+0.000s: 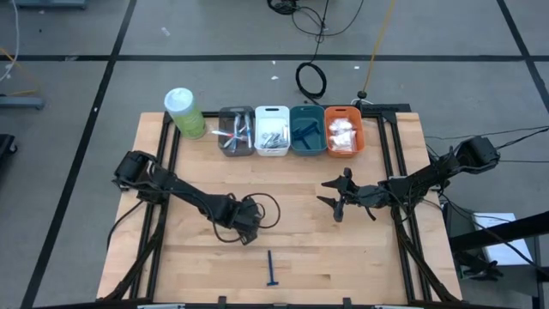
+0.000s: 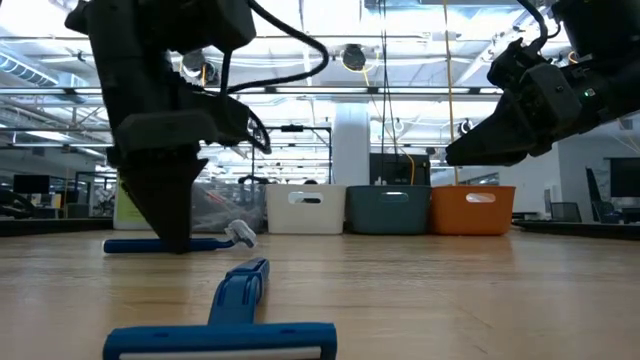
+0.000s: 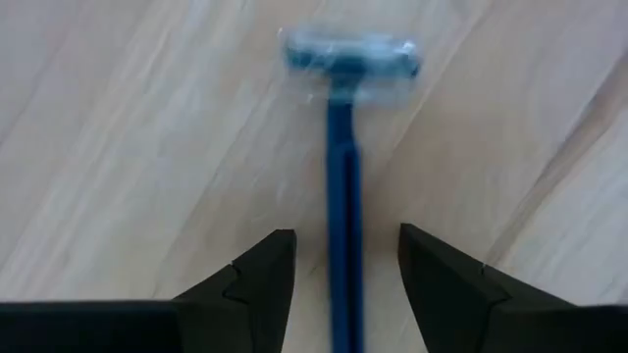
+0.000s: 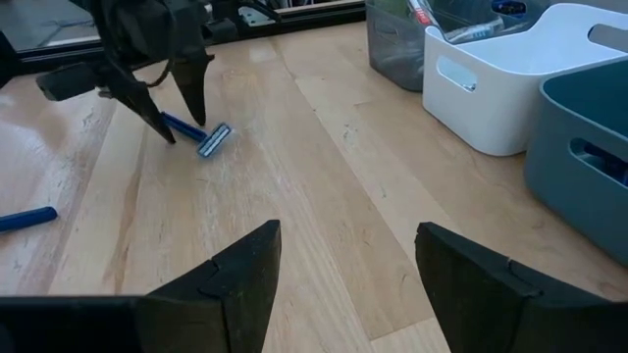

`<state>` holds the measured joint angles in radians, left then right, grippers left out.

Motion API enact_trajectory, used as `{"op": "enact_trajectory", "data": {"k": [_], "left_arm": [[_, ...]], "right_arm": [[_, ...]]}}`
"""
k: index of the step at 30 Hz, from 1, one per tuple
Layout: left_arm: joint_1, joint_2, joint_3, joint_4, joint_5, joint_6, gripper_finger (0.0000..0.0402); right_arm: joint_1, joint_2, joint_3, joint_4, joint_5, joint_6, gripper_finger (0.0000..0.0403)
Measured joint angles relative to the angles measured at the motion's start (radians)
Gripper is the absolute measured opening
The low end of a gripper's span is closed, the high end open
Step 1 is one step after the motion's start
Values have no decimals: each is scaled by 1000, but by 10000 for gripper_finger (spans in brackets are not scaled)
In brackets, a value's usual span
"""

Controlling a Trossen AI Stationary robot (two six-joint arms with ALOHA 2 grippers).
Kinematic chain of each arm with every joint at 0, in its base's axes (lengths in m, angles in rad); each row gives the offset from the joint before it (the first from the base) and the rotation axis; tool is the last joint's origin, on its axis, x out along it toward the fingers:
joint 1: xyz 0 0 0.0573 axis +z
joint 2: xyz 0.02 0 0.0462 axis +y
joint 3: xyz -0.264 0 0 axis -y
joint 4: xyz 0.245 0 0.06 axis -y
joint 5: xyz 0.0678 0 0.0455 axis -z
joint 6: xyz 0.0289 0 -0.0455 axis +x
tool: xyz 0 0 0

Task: Pick & Place Travel size toiletries
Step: Put the blue razor into the blue bin

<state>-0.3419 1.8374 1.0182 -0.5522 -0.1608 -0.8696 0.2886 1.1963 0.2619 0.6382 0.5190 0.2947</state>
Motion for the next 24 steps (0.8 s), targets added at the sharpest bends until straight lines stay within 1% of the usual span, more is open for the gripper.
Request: {"op": "enact_trajectory", "data": {"k": [4, 6, 8, 12, 13, 15, 18, 22, 24], "left_arm": [[0, 2, -9, 13, -3, -3, 179], [0, 3, -9, 16, 2, 4, 160], [0, 3, -10, 16, 6, 7, 127], [4, 4, -9, 17, 19, 7, 37], [7, 4, -9, 16, 23, 6, 21], [12, 4, -10, 16, 25, -2, 15], [14, 2, -10, 35, 23, 10, 26], [19, -29, 22, 38, 4, 73, 10], [27, -59, 45, 49, -19, 115, 9]], "right_arm": [[0, 0, 0, 0, 0, 3, 224], [0, 0, 0, 0, 0, 3, 224], [0, 0, 0, 0, 0, 3, 224], [0, 0, 0, 0, 0, 4, 224], [0, 0, 0, -1, 0, 4, 224], [0, 0, 0, 0, 0, 4, 224], [0, 0, 0, 0, 0, 4, 224], [0, 0, 0, 0, 0, 4, 224], [0, 0, 0, 0, 0, 4, 224]]}}
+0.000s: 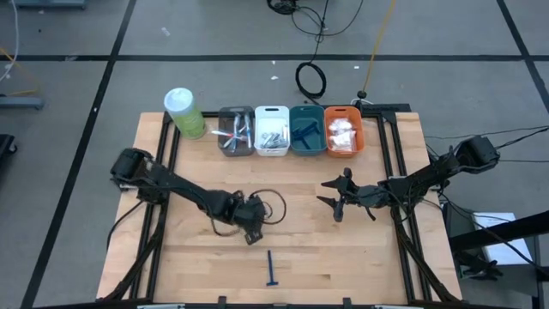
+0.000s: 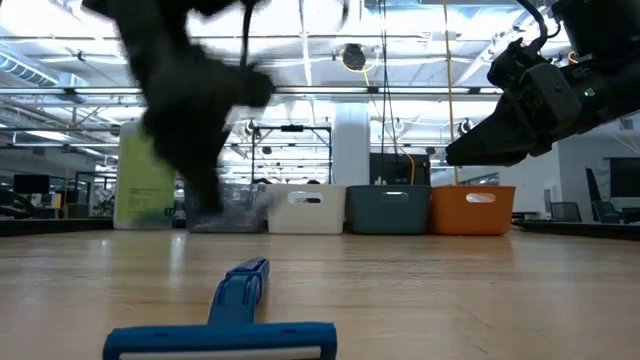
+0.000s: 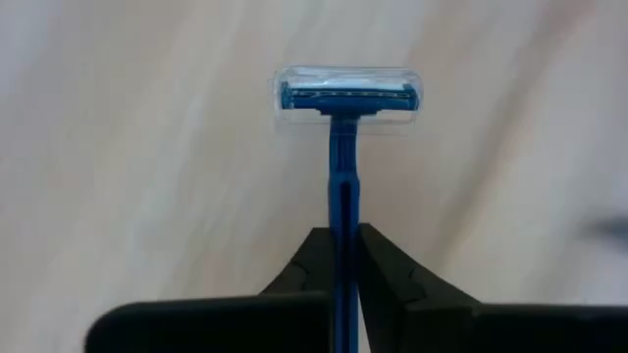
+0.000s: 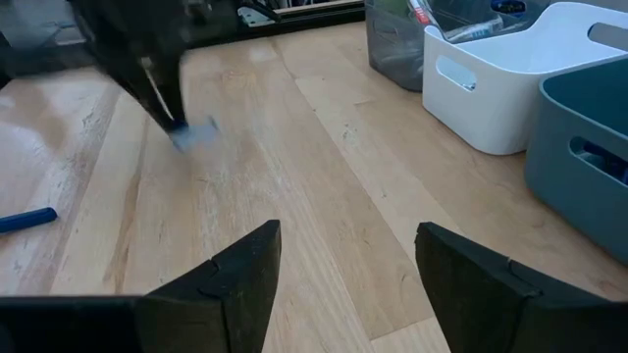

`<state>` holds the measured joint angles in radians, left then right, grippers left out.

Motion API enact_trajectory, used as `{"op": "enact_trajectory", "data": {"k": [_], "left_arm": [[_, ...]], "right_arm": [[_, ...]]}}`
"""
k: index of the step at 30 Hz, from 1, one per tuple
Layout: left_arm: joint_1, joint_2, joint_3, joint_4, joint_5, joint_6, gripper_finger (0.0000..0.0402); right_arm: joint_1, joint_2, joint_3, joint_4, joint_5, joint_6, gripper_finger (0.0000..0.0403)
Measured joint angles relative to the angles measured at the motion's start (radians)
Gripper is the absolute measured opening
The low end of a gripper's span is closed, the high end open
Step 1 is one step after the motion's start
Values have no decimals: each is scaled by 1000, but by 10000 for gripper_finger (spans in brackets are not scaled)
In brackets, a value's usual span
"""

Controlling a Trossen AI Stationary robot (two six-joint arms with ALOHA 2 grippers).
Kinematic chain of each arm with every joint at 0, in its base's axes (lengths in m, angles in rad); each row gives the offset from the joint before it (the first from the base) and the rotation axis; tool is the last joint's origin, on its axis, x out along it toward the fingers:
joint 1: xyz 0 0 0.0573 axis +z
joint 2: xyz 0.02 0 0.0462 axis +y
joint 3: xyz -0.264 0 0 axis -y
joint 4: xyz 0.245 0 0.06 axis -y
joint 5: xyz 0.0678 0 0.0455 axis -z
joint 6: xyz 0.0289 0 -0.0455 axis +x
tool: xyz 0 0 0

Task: Pick & Place Travel size toiletries
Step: Put the blue razor into the blue bin

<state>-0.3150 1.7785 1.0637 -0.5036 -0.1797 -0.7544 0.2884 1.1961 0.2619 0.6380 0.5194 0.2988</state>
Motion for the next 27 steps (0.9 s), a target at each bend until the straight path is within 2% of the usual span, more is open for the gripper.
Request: {"op": "enact_trajectory", "data": {"k": [5, 8, 12, 16, 21, 27], "left_arm": [[50, -111, 51, 139, -95, 173, 15], [108, -155, 69, 278, -118, 283, 7], [223, -175, 101, 465, -123, 363, 15], [358, -149, 153, 556, -12, 402, 7], [510, -74, 248, 580, 81, 386, 11], [607, 89, 413, 593, 191, 381, 6]], "right_arm": [[0, 0, 0, 0, 1, 0, 224], [-1, 0, 0, 0, 1, 3, 224], [-1, 0, 0, 0, 2, 4, 224], [-1, 0, 0, -1, 3, 4, 224], [-1, 0, 0, -1, 4, 3, 224], [-2, 0, 0, -1, 4, 1, 224]]}}
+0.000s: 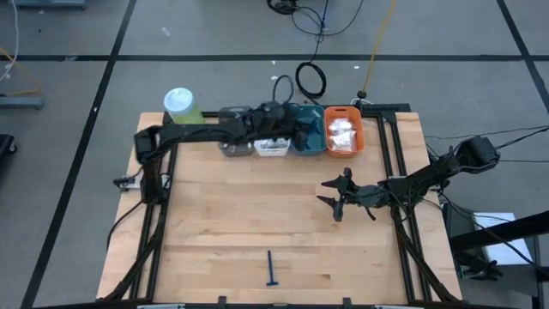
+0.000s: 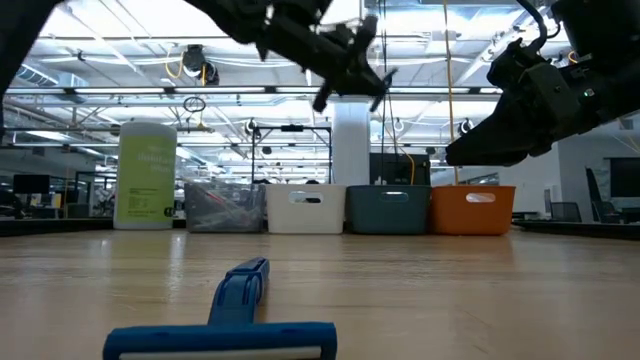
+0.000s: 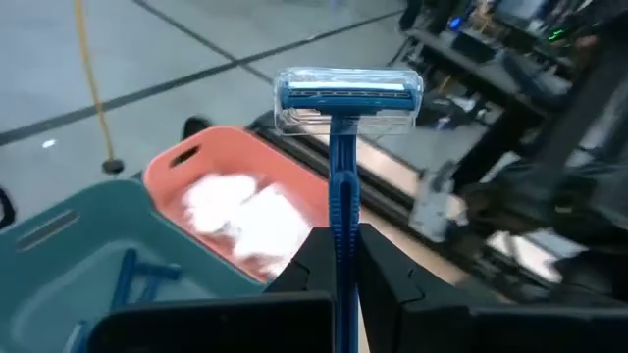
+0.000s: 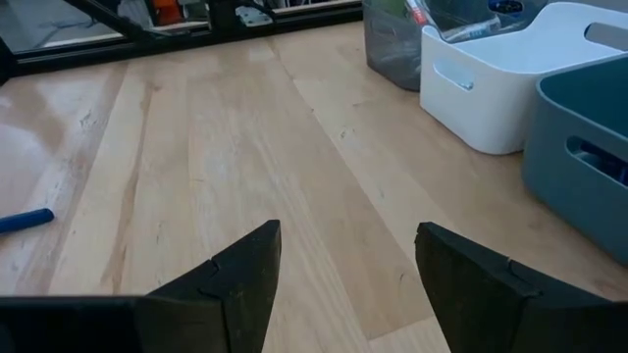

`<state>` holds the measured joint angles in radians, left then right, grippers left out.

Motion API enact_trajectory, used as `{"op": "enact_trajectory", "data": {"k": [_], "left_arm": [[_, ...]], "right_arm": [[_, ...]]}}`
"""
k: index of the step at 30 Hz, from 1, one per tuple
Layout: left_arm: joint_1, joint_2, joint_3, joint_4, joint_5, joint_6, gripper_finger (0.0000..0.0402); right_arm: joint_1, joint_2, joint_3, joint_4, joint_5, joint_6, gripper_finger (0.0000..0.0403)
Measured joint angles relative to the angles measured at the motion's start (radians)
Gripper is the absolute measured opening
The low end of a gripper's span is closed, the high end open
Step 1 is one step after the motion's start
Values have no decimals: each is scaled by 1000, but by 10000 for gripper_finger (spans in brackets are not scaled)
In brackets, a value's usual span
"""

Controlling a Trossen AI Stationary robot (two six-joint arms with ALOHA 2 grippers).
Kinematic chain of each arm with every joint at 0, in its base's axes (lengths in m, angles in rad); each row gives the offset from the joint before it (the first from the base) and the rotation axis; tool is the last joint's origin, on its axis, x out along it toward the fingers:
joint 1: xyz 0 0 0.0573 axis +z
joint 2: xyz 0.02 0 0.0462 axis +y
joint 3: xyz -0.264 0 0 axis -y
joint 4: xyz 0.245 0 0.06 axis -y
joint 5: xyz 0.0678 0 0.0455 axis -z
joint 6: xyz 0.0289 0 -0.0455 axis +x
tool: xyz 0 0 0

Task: Pick & Place Travel size toiletries
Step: Put the blue razor into the blue bin

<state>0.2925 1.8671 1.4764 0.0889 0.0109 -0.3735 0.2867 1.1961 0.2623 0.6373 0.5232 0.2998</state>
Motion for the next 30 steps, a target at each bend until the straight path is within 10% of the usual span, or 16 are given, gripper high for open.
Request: {"op": "enact_trajectory", "data": {"k": [14, 30], "left_arm": [[113, 193, 117, -27, 15, -66, 41], [119, 173, 117, -96, 70, -38, 287]], "right_arm": [[0, 0, 0, -30, 0, -1, 224], [0, 0, 0, -29, 0, -5, 224]]}}
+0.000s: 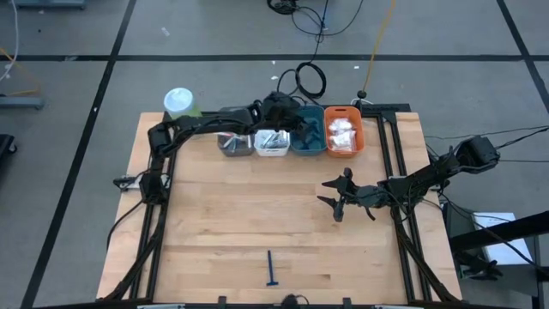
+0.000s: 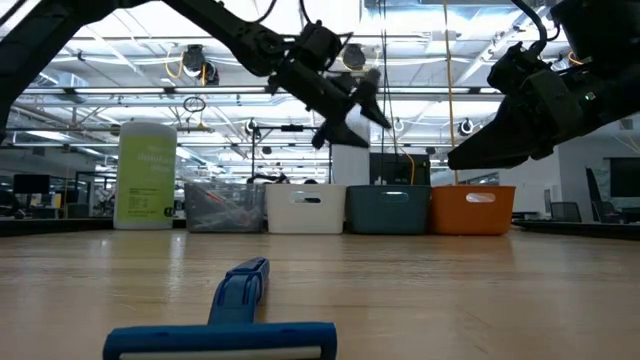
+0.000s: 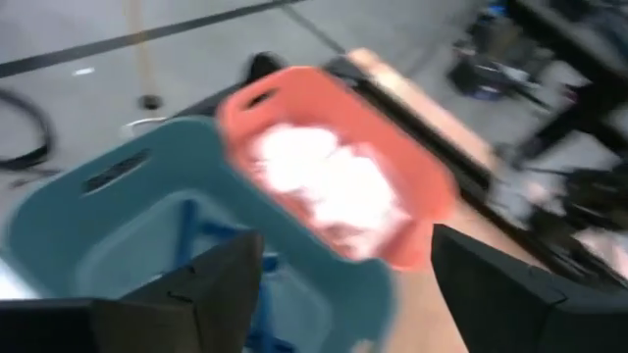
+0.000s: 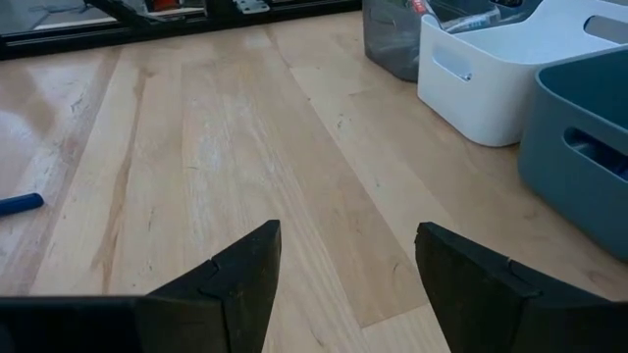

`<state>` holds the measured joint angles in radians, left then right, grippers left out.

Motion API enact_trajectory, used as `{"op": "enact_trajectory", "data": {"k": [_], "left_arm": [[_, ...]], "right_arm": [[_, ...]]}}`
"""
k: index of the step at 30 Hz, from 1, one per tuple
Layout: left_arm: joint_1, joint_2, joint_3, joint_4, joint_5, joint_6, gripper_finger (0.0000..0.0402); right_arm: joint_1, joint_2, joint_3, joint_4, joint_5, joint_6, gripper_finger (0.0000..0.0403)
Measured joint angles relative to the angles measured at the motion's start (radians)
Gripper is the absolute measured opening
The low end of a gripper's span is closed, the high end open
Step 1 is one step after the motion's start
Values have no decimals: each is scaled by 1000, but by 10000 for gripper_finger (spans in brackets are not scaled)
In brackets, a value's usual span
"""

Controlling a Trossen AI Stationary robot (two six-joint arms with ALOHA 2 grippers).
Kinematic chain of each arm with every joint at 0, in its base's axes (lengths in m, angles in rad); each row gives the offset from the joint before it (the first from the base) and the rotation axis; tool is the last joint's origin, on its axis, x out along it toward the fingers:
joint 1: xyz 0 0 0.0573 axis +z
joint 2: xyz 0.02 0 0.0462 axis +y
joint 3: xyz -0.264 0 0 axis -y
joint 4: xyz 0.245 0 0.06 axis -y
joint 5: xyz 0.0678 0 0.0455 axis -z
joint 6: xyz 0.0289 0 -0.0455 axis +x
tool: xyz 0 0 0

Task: Pick & Place Travel size toiletries
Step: Put the blue razor into the blue bin

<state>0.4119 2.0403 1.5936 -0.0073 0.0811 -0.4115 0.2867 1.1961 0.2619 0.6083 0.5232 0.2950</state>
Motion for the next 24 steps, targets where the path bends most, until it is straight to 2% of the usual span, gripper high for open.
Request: {"op": "enact_trajectory", "data": {"k": [3, 7, 10, 17, 20, 24], "left_arm": [[-5, -35, 0, -10, 147, 62, 301], [-45, -100, 0, -130, 395, 139, 299], [-122, -159, 0, -274, 473, 227, 289], [-425, -214, 0, -563, 440, 489, 268], [-566, -201, -2, -605, 333, 501, 262], [-728, -172, -43, -591, 158, 407, 257]], "right_arm": [[0, 0, 0, 0, 0, 0, 224], [0, 0, 0, 0, 0, 0, 224], [0, 0, 0, 0, 0, -5, 224], [0, 0, 0, 1, 0, -4, 224], [0, 0, 0, 0, 0, -3, 224], [0, 0, 0, 0, 0, -2, 224]]}}
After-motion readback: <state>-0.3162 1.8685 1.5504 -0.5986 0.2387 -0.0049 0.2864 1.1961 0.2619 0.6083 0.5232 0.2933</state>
